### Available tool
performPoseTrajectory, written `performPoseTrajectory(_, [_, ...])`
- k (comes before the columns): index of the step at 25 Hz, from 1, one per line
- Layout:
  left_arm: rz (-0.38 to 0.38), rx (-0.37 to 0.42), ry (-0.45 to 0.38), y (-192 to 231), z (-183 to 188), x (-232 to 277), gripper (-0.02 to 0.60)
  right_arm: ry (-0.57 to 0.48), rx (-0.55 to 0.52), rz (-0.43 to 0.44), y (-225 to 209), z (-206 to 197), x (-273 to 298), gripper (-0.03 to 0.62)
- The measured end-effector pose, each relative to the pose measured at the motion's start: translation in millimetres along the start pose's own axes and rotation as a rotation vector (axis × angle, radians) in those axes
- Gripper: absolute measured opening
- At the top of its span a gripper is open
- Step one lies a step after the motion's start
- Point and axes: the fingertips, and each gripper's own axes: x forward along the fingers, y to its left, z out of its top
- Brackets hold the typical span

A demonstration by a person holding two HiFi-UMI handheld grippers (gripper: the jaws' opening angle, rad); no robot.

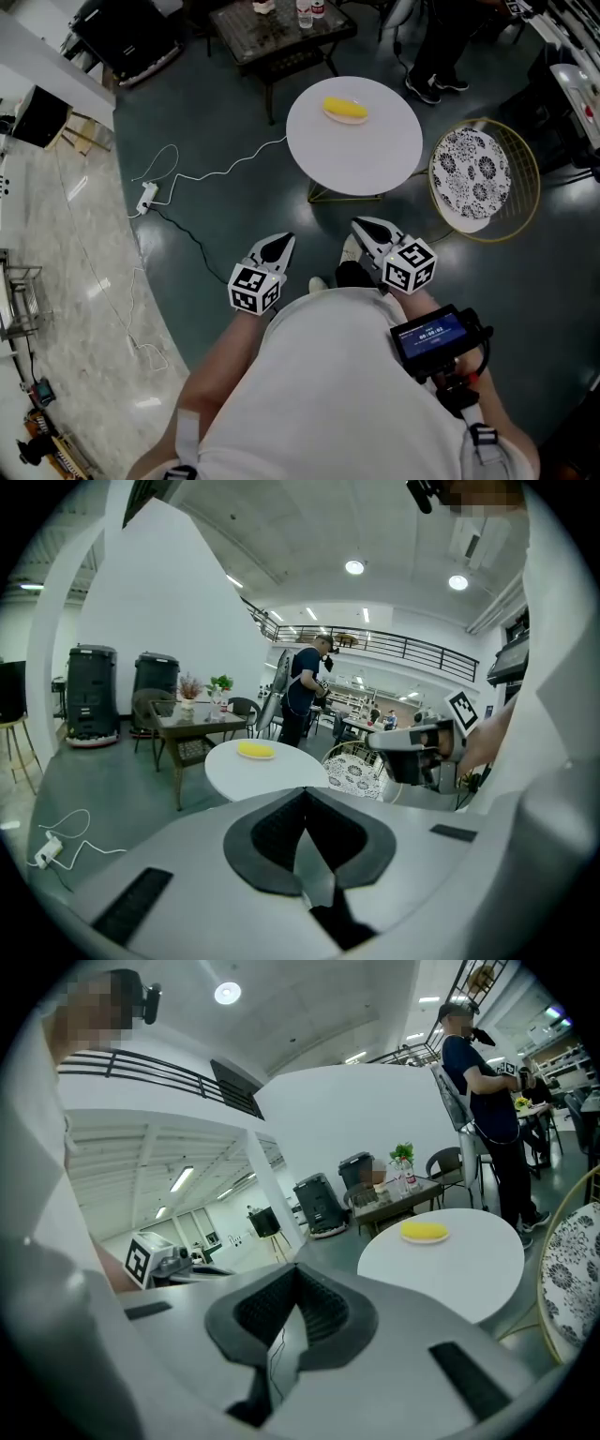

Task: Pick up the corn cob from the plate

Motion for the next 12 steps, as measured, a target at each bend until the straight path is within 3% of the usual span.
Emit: performPoseTrajectory(12, [-0.021,0.02,0.032,19,42,78,0.008,-0.014,0.026,-0.015,-75,36,18,0.006])
